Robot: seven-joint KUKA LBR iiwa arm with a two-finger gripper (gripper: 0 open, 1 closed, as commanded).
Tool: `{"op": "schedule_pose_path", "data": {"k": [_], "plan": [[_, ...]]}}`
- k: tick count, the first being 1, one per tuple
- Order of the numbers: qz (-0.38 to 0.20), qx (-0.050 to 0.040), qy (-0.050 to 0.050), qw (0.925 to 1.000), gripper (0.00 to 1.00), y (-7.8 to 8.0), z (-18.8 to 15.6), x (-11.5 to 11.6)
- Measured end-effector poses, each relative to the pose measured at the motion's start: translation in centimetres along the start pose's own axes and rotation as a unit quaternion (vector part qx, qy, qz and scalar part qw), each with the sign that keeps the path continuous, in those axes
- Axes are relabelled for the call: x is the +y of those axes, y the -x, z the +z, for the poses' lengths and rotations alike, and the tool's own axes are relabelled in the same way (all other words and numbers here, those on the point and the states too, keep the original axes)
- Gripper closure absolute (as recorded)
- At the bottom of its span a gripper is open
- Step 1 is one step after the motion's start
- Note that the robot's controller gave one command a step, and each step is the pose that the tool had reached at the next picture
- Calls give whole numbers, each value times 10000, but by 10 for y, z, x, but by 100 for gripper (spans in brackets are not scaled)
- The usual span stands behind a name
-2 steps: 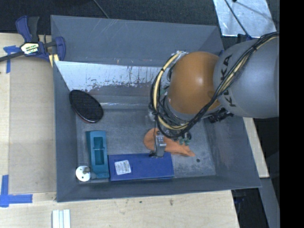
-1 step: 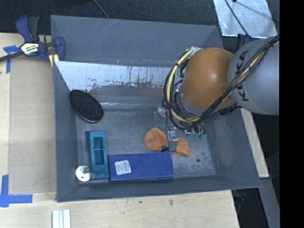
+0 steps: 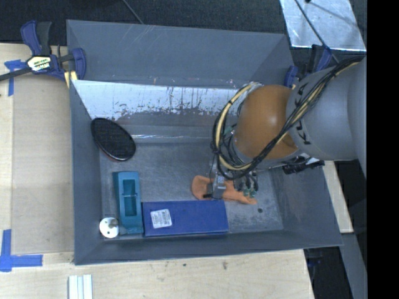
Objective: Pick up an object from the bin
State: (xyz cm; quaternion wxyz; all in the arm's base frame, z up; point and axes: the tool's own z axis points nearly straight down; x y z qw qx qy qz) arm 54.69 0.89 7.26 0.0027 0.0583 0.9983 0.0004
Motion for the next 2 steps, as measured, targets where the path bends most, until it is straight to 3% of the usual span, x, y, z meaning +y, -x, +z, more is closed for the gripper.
{"op": "schedule_pose_path", "data": {"k": [1,2], "plan": [[0,0,0,10000,100,0,0,0],[-88,25,-5,10000,100,-1,-195,24]]}}
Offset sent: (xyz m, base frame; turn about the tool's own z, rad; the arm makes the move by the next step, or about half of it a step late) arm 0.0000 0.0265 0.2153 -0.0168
